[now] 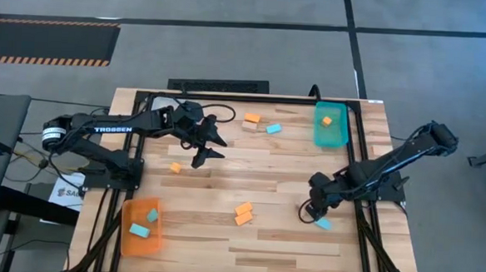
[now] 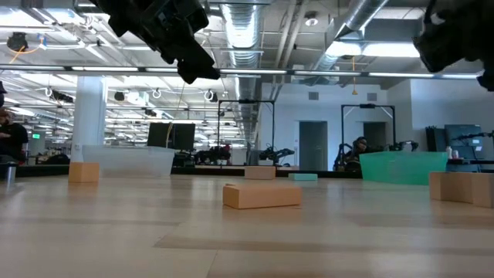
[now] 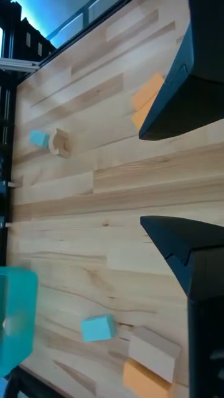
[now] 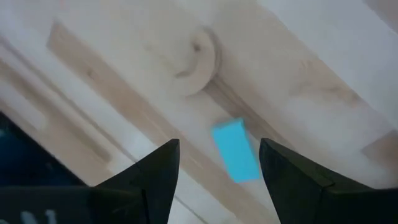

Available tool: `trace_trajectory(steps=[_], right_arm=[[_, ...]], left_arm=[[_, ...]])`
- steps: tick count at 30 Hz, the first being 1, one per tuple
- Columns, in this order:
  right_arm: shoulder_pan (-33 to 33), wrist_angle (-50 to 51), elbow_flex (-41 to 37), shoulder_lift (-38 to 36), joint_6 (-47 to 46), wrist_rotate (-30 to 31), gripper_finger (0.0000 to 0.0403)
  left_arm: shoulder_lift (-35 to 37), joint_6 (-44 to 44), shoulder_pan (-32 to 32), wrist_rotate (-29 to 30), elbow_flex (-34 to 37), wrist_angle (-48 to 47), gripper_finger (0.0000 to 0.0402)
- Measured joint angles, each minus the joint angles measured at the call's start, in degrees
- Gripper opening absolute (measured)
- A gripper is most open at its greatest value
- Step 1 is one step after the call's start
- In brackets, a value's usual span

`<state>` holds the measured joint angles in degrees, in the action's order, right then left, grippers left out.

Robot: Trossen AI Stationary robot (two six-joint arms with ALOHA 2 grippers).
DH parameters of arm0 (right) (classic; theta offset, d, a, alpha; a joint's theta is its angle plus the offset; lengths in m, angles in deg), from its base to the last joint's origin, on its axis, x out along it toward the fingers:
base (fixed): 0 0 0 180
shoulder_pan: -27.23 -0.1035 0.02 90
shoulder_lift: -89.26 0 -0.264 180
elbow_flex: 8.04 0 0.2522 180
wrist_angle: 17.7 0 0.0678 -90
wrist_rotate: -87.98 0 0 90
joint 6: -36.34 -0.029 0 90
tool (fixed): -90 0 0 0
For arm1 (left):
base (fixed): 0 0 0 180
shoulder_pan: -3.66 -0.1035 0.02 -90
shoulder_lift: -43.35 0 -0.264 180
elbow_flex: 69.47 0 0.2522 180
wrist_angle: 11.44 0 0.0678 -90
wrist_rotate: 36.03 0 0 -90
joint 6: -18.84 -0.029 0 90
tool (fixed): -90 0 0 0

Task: Sort & place blocks by color
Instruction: Put the orange block into the light blue bin

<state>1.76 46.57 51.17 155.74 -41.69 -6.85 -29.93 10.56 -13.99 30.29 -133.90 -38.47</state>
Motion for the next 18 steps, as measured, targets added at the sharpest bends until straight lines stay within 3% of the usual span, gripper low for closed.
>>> trace_trajectory(steps=[6,10,18], right_arm=[[3.1,0.2,-0.7,1.1,-6.0,0.4,0.0244],[3.9,-0.5,-0.7,2.3,-6.1,2.0,0.0244],[3.9,-6.3,-0.6,2.1,-5.6,5.3,0.0244]], left_arm=[[0.0,1.4,0.0,0.1,0.0,-1.2,0.0197],[0.0,4.5,0.3,1.8,0.0,-7.9,0.0197],[0.0,1.3,8.0,6.1,0.0,-14.3,0.0197]])
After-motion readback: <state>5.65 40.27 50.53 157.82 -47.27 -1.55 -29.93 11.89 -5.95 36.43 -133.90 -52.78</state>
